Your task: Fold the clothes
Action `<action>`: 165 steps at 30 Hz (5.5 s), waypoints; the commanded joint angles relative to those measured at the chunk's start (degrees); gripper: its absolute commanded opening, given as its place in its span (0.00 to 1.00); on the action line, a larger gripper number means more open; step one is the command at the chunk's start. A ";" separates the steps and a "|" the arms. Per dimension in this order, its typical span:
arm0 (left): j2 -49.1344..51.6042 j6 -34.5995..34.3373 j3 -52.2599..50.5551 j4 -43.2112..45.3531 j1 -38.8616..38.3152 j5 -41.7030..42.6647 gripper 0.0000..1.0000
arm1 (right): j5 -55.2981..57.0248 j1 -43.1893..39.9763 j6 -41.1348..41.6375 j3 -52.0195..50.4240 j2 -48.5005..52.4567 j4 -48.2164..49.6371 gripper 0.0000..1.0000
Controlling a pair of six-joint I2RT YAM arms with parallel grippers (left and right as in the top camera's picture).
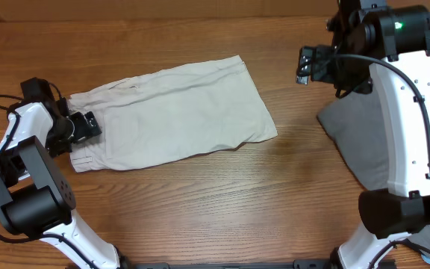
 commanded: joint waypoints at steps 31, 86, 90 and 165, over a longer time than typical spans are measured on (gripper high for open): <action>-8.20 -0.94 25.66 -29.11 -2.25 13.57 0.04 | -26.80 19.28 -5.18 -34.73 -3.28 41.77 0.08; -10.73 0.22 30.67 -28.76 -15.41 24.65 0.06 | -33.99 22.80 13.60 -47.32 10.67 77.85 0.04; -10.73 0.15 30.67 -28.06 -16.87 25.29 0.06 | -28.22 15.19 12.31 -47.32 7.85 65.81 0.07; 16.72 -5.03 29.31 -2.19 -39.45 0.33 0.68 | -24.02 13.75 -3.45 -37.53 -0.15 31.43 0.10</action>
